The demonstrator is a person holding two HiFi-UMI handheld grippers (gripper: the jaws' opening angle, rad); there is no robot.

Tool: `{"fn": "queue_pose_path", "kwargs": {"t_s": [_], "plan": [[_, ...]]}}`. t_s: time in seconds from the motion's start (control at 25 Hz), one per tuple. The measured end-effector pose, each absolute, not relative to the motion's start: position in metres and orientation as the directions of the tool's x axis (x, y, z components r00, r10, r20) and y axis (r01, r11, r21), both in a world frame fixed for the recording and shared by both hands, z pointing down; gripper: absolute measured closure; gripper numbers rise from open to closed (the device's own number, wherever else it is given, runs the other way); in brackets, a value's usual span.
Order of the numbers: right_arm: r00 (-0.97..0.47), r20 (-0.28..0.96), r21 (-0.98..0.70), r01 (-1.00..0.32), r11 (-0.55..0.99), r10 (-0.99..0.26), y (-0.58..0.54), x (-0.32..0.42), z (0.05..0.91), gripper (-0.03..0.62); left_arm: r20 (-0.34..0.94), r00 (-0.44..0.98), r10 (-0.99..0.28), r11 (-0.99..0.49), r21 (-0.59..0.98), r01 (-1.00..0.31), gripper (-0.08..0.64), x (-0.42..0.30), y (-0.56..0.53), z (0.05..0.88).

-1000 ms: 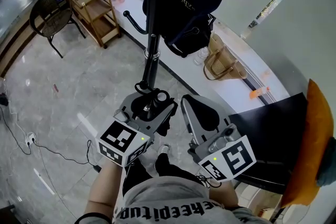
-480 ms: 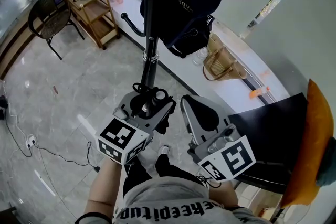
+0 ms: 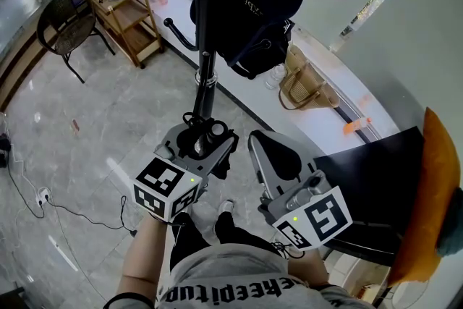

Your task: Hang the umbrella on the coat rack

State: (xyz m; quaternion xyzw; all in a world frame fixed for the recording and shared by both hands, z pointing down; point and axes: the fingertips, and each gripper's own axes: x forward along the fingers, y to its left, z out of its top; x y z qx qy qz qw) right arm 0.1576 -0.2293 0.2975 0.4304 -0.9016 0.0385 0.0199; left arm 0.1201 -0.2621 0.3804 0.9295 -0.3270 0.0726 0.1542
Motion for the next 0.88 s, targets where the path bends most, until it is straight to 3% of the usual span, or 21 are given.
{"fn": "queue_pose_path", "kwargs": {"t_s": [0.08, 0.2, 0.36, 0.88], "plan": [[-0.630, 0.069, -0.052, -0.777, 0.628, -0.774, -0.230, 0.157, 0.297, 0.581, 0.199, 0.781, -0.591, -0.736, 0.262, -0.624, 0.376, 0.117, -0.265, 0.379], [-0.635, 0.071, -0.050, -0.772, 0.633, -0.769, -0.230, 0.154, 0.297, 0.581, 0.233, 0.733, -0.640, -0.714, 0.173, -0.678, 0.380, 0.106, -0.269, 0.392], [-0.642, 0.072, -0.050, -0.767, 0.640, -0.764, -0.231, 0.152, 0.298, 0.581, 0.155, 0.690, -0.707, -0.679, 0.122, -0.724, 0.387, 0.092, -0.271, 0.383], [-0.656, 0.066, -0.047, -0.754, 0.655, -0.751, -0.224, 0.139, 0.295, 0.581, 0.194, 0.646, -0.738, -0.642, 0.090, -0.761, 0.387, 0.067, -0.267, 0.388]]}}
